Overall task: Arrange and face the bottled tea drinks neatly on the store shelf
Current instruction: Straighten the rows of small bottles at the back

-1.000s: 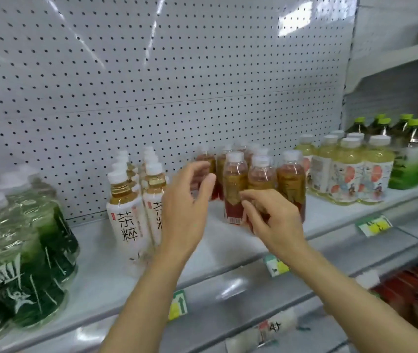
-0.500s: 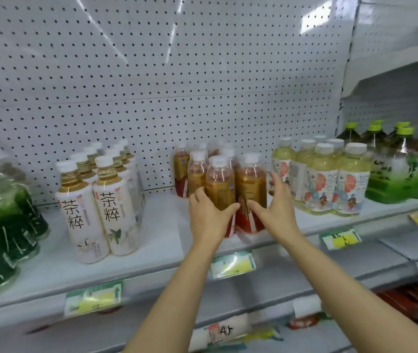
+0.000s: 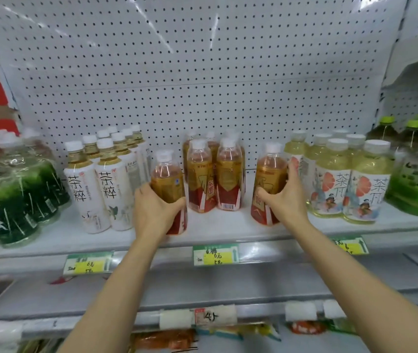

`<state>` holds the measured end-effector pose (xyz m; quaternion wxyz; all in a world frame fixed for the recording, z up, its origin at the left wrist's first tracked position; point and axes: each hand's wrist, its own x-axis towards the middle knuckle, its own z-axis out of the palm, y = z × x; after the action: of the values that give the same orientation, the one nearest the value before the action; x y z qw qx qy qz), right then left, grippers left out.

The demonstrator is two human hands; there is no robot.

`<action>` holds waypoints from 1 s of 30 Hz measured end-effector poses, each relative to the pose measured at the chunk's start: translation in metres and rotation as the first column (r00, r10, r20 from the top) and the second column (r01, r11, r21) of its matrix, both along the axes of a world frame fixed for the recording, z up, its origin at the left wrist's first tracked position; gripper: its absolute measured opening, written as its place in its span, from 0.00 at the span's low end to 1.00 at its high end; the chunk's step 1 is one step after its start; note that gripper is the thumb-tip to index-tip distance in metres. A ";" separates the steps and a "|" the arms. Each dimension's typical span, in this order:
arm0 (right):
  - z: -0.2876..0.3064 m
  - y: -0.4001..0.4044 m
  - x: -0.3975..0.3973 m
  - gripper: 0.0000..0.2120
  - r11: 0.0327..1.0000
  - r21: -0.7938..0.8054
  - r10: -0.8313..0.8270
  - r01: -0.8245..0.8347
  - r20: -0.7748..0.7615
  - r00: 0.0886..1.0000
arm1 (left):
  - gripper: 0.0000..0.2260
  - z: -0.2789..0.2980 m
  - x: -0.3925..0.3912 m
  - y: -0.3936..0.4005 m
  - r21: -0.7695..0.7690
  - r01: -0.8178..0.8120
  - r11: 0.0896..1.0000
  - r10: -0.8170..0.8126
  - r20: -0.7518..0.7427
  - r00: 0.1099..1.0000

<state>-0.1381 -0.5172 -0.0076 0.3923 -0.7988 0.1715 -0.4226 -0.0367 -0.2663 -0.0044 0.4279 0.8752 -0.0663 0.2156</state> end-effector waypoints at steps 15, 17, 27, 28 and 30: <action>0.066 0.032 0.008 0.34 0.909 -0.416 0.042 0.000 0.091 0.995 | 0.20 0.125 0.001 -0.027 0.410 0.198 0.890 -0.372 0.405 0.835; 0.084 0.039 0.029 0.31 0.922 -0.368 0.108 -0.119 -0.050 0.993 | 0.21 0.152 0.020 -0.048 0.624 0.242 0.743 -0.431 0.169 0.886; 0.116 0.030 0.080 0.27 0.954 -0.165 0.168 -0.249 -0.395 0.903 | 0.20 0.170 0.080 -0.069 0.614 0.585 0.530 -0.519 -0.311 0.796; 0.118 0.029 0.081 0.26 0.954 -0.179 0.152 -0.239 -0.400 0.904 | 0.21 0.172 0.083 -0.065 0.588 0.629 0.509 -0.547 -0.344 0.763; 0.120 0.028 0.081 0.25 0.950 -0.232 0.096 -0.211 -0.425 0.900 | 0.22 0.176 0.088 -0.058 0.538 0.714 0.449 -0.601 -0.409 0.687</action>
<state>-0.0574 -0.4887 0.1124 0.2664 -0.9267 0.1259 -0.2333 0.0510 -0.3245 0.1712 0.1421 0.8845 -0.4378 -0.0762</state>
